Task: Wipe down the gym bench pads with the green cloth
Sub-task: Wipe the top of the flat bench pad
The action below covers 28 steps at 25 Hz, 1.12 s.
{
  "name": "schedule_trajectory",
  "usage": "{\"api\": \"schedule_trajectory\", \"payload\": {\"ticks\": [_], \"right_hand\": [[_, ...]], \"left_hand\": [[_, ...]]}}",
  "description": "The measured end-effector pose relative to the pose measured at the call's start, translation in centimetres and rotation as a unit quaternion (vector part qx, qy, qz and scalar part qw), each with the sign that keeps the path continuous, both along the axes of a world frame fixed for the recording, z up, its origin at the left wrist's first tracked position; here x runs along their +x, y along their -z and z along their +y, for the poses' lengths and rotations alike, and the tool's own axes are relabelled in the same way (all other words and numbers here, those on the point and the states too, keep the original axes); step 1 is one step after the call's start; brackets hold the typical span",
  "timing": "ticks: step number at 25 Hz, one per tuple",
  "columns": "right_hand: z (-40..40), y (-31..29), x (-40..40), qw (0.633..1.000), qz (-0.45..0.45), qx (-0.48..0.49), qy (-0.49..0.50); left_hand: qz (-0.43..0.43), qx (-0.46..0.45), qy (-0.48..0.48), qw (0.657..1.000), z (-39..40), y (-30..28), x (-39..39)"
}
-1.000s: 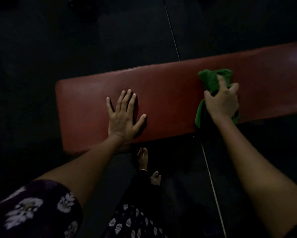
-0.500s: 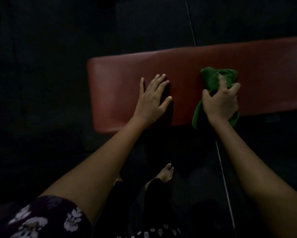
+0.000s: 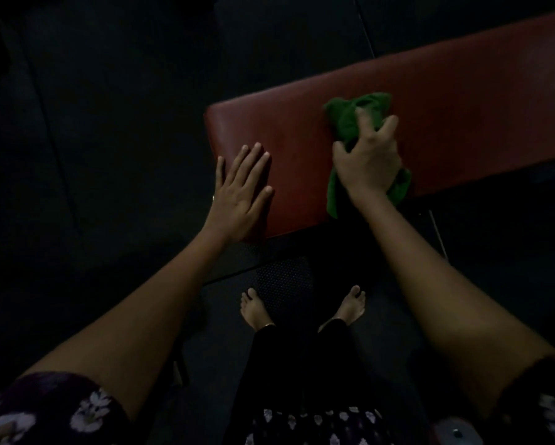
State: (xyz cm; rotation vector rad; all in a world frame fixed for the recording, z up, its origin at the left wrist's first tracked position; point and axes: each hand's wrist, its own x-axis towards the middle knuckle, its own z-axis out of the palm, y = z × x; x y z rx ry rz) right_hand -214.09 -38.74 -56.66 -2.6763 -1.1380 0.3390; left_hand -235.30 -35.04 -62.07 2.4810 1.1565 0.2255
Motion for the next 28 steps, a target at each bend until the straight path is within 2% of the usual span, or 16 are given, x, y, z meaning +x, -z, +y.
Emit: {"api": "schedule_trajectory", "payload": {"ticks": [3,4,6,8,9,11,13,14,16,18,20,21,24,25,28], "right_hand": [[-3.4,0.8,-6.7,0.993,0.014,0.037,-0.11],[-5.1,1.4,-8.2,0.991,0.023,0.072,-0.111],[-8.3,3.1,-10.6,0.976,0.103,0.19,0.007],[-10.8,4.4,-13.5,0.903,0.216,0.303,0.213],[-11.4,4.6,-15.0,0.864,0.252,0.325,0.29],[-11.2,4.8,-18.1,0.82,0.321,0.336,0.335],[-9.7,4.2,-19.6,0.777,0.404,0.351,0.332],[-8.7,4.1,-19.0,0.752,0.413,0.365,0.362],[-7.1,4.9,-15.6,0.717,0.358,0.393,0.451],[-6.7,5.7,-12.5,0.709,0.313,0.393,0.496],[-7.0,5.7,-13.0,0.723,0.308,0.39,0.479],[-7.2,5.3,-14.7,0.723,0.331,0.39,0.464],[-7.8,4.2,-18.0,0.692,0.424,0.386,0.439],[-7.6,4.4,-16.3,0.684,0.421,0.391,0.45],[-7.6,5.9,-6.2,0.689,0.321,0.411,0.503]], "left_hand": [[-0.03,-0.013,-0.002,0.999,0.2,-0.1,-0.4],[-0.042,-0.019,-0.007,0.999,0.4,-0.3,-0.3],[-0.046,-0.008,-0.015,0.999,0.6,-0.7,-0.1],[-0.029,0.017,-0.028,0.999,0.8,-1.1,0.2],[-0.019,0.025,-0.033,0.999,0.8,-1.3,0.6],[-0.012,0.017,-0.03,0.999,0.8,-1.4,2.0],[-0.004,-0.009,0.028,1.0,0.8,-1.5,4.3],[0.014,-0.015,0.069,0.997,1.0,-1.5,5.6],[0.069,0.0,0.113,0.991,1.2,-1.2,7.4],[0.101,0.023,0.106,0.989,1.1,-0.9,7.9],[0.097,0.029,0.1,0.99,0.8,-0.7,7.8],[0.095,0.029,0.101,0.99,0.7,-0.8,7.8],[0.097,0.022,0.093,0.991,0.7,-1.1,7.9],[0.097,0.02,0.088,0.991,0.7,-1.1,7.8],[0.09,0.029,0.087,0.992,0.5,-1.0,7.9]]}}
